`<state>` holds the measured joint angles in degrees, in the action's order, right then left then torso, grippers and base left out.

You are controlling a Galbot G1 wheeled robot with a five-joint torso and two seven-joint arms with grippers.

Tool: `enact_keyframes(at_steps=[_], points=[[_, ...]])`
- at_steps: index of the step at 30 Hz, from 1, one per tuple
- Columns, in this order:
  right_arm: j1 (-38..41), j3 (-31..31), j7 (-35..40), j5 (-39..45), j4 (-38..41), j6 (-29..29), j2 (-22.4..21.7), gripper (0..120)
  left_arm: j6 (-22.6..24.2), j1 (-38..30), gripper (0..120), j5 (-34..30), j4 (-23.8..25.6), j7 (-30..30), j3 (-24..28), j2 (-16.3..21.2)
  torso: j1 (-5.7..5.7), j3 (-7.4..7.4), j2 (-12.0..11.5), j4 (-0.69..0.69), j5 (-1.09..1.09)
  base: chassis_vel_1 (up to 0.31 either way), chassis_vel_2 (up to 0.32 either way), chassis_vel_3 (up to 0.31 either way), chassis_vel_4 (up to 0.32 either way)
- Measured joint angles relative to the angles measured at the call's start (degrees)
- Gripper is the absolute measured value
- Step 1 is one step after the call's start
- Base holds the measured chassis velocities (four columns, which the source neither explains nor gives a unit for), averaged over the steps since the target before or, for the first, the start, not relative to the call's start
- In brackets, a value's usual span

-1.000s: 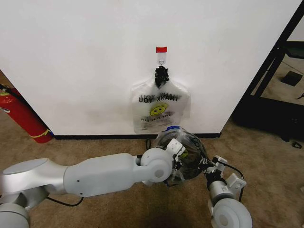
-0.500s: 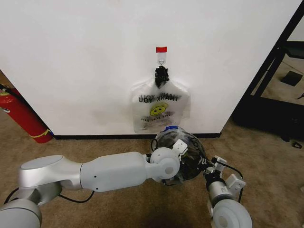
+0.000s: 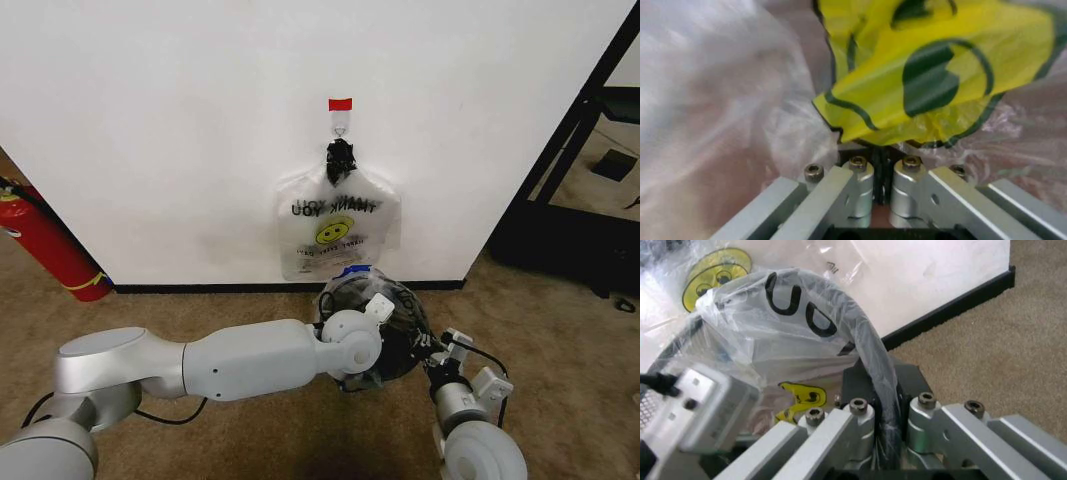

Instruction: Pick up the garbage bag from the wall and place it over the trash bin.

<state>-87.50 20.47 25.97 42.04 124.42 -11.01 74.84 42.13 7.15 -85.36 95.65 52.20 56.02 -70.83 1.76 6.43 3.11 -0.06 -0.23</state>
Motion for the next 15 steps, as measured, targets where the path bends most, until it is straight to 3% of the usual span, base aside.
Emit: enact_keyframes(at_steps=[15], points=[[-1.36,-0.57,-0.74,-0.28,1.72,0.00,-0.02,0,0.01,1.16,0,1.83,-4.47,-1.13,0.13,-1.87,0.00,0.00,0.00,0.00,0.00,0.000,0.000,0.000,0.000]])
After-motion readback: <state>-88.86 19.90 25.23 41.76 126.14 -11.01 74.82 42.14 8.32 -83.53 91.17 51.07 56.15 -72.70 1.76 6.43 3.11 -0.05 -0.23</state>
